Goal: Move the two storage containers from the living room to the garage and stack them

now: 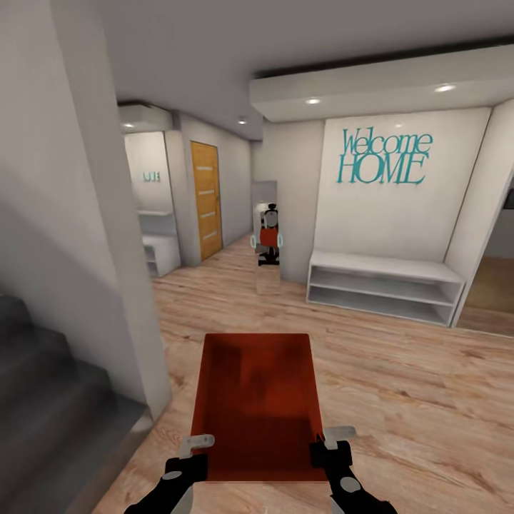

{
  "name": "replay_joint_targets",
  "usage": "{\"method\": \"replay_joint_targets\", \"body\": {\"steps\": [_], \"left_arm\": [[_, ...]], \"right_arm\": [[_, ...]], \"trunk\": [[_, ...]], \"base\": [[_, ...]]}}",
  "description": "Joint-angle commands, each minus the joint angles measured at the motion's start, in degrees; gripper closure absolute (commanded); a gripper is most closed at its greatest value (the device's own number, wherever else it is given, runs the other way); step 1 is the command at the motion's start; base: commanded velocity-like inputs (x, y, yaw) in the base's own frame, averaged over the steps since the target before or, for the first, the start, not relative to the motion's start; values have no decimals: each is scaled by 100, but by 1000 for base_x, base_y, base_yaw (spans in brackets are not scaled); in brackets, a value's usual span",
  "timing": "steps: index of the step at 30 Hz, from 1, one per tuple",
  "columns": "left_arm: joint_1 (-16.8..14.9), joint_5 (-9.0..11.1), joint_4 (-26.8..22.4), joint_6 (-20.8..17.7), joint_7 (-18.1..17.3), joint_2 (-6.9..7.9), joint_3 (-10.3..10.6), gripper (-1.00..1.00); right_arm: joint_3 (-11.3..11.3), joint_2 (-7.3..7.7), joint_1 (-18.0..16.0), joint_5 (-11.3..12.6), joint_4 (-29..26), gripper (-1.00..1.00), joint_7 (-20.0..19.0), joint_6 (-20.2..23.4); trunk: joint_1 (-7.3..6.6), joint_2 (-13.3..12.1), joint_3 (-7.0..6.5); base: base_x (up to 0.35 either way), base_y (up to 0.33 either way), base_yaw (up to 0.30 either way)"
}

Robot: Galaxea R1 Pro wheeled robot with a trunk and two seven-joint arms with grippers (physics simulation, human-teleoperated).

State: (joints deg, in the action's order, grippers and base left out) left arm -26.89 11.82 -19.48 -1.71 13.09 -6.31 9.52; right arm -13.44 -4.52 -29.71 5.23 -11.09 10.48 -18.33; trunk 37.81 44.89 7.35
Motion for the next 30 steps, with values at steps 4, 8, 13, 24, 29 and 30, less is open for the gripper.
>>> {"method": "replay_joint_targets", "body": {"steps": [4,8,13,24,29,30], "left_arm": [[-1,58,6,-22,71,42,-73,100],[-1,57,6,-22,71,42,-73,100],[-1,57,6,-22,71,42,-73,100],[-1,57,6,-22,71,42,-73,100],[-2,58,6,-22,71,42,-73,100],[-3,58,6,-22,71,42,-73,100]], "right_arm": [[111,47,-9,48,-8,100,279,-390],[109,52,-9,49,-7,100,279,-390],[110,56,-9,53,-7,100,279,-390],[108,56,-9,49,-15,100,274,-395],[106,56,-9,49,-16,100,272,-397],[105,56,-9,49,-16,100,273,-398]], "trunk": [[4,7,9],[4,7,9],[4,7,9],[4,7,9],[4,7,9],[4,7,9]], "base": [[321,0,0],[321,0,0],[321,0,0],[321,0,0],[321,0,0],[321,0,0]]}}
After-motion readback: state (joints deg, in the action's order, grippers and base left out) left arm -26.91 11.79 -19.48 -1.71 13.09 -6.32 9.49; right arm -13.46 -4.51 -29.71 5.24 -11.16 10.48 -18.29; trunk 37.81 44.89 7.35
